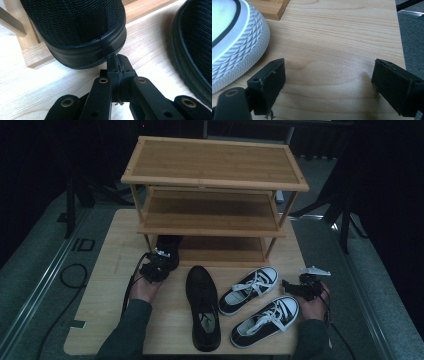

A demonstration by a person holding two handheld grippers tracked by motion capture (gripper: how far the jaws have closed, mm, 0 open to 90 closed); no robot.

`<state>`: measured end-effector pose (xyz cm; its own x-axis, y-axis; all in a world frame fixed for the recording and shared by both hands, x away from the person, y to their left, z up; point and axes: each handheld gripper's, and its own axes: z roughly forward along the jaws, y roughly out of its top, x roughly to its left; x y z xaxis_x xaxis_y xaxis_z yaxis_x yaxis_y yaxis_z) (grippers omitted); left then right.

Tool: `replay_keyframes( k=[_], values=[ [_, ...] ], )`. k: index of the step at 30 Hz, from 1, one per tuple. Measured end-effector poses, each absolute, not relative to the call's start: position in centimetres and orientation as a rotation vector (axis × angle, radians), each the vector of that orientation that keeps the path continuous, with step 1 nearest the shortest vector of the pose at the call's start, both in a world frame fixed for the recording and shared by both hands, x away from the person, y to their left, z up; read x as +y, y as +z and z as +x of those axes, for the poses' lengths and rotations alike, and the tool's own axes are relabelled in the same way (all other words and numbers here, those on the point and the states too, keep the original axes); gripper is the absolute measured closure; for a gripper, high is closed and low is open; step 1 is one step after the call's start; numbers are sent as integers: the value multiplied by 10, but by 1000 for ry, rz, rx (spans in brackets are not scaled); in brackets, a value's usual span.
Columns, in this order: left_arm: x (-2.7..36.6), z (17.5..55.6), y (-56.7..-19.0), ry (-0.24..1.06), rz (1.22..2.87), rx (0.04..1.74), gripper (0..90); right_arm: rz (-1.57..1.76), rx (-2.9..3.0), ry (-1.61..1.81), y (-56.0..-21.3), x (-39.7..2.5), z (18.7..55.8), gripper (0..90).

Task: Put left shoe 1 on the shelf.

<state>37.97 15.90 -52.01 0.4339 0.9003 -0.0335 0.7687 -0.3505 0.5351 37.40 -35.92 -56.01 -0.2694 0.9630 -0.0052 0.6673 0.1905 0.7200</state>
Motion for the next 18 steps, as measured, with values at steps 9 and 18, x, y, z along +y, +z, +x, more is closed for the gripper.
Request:
replay_keyframes(
  k=[9, 18],
  values=[
    [161, 368, -533, 277, 2225, 1375, 640, 1522, 2010, 850, -560, -359, 374, 118],
    [163, 349, -535, 256, 2207, 1345, 553, 1520, 2012, 848, -560, -359, 374, 118]
  ],
)
